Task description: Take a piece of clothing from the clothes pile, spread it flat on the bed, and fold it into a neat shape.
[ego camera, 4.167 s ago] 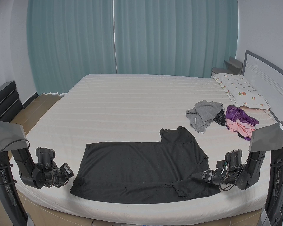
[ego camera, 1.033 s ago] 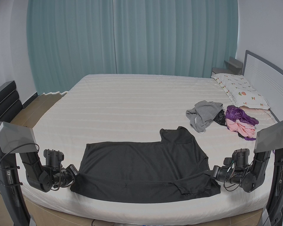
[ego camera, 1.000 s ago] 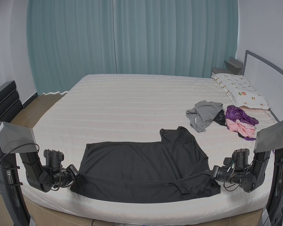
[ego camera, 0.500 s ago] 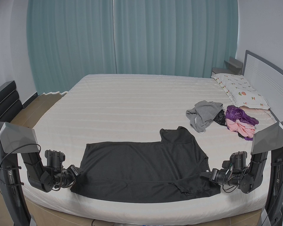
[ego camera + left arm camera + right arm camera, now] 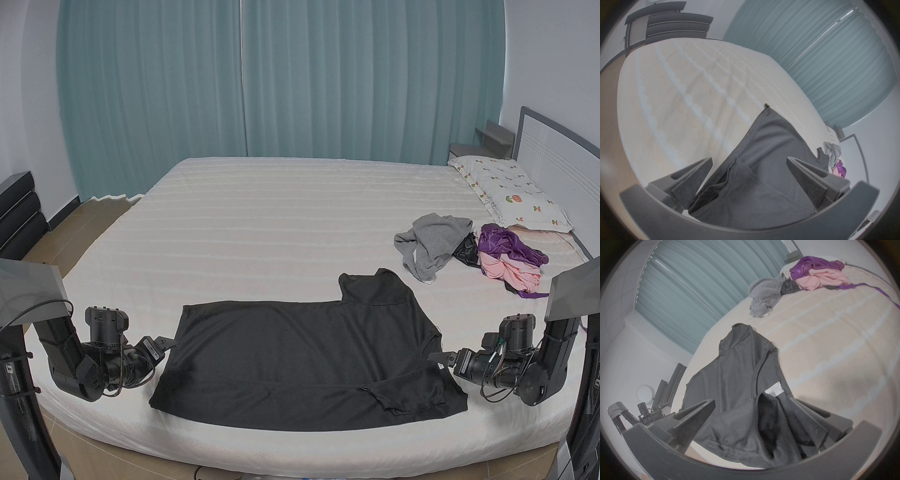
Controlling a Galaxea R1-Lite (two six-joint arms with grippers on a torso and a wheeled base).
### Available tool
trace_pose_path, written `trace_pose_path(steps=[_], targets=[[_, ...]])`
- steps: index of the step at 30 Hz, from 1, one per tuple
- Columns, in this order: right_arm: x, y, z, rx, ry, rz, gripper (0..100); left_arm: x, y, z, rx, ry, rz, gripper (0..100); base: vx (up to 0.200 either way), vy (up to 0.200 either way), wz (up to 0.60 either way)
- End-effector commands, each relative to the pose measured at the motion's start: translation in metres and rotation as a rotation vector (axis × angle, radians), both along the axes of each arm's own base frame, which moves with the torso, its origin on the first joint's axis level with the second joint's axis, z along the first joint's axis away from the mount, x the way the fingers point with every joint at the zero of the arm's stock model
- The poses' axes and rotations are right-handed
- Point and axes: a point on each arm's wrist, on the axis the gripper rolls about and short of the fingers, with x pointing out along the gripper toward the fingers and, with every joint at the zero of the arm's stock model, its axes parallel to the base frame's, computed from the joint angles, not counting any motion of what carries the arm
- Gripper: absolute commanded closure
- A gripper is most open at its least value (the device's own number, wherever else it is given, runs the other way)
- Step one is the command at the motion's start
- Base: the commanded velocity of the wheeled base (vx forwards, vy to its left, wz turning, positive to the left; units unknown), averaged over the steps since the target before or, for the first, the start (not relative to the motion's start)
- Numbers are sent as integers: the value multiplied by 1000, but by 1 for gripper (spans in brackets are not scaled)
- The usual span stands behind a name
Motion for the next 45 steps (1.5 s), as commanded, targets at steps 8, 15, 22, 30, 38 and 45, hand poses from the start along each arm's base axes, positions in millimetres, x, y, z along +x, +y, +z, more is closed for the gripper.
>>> trace_pose_path(steps=[8,15,22,30,38,45], targets=[[-4,-1,29,-7,-98,-15,0,34,1,42,-6,-114,-1,0,0,0,0],[3,2,30,3,-111,-51,0,73,0,42,-46,-114,26,0,0,0,0],[15,8,18,150,-31,-128,0,114,-4,36,-43,-120,17,0,0,0,0],[21,6,-2,188,31,-119,0,162,-10,12,-37,-135,-9,0,0,0,0],[27,5,-6,239,53,-163,0,188,-25,-19,-17,-68,-91,0,0,0,0],[25,11,-10,226,66,-149,0,192,-22,-28,-6,-61,-84,0,0,0,0]])
